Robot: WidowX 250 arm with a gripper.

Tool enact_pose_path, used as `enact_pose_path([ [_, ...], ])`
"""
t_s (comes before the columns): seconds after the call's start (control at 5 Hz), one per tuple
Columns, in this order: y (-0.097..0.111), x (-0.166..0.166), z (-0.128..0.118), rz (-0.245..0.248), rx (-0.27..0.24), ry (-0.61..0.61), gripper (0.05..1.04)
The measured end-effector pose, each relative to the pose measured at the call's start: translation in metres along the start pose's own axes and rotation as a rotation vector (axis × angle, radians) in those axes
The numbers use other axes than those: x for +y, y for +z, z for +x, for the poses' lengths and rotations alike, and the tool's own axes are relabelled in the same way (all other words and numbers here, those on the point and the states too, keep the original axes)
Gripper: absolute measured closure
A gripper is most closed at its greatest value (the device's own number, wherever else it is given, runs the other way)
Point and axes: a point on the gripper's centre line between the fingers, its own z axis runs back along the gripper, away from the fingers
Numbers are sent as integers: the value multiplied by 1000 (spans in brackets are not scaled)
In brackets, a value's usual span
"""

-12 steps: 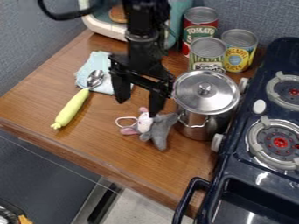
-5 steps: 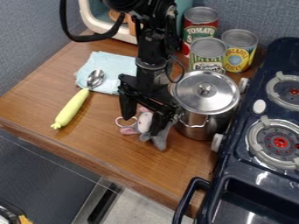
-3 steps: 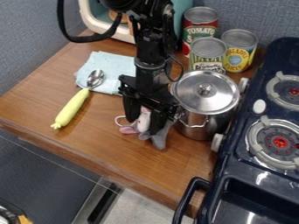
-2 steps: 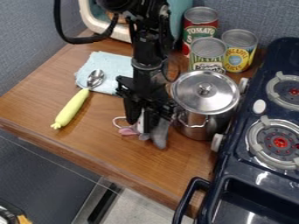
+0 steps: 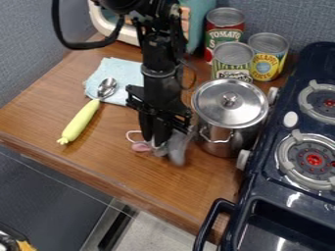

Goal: Move the grey toy to the top of the yellow spoon

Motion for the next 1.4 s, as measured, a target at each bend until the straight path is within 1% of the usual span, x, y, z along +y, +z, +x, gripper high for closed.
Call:
enact_pose_path([
  [0.2,40,20,-13,5,-55,31,924],
  [0.4,85,53,-38,-33,-116,92,931],
  [0.6,110,62,-43,-31,-131,98,931],
  [0.8,107,72,-38,0,-106,123,931],
  [1.0,90,74,-27,8,-33,110,931],
  [1.2,75,82,-16,19,5,86,931],
  [1.4,66,88,-11,36,21,65,931],
])
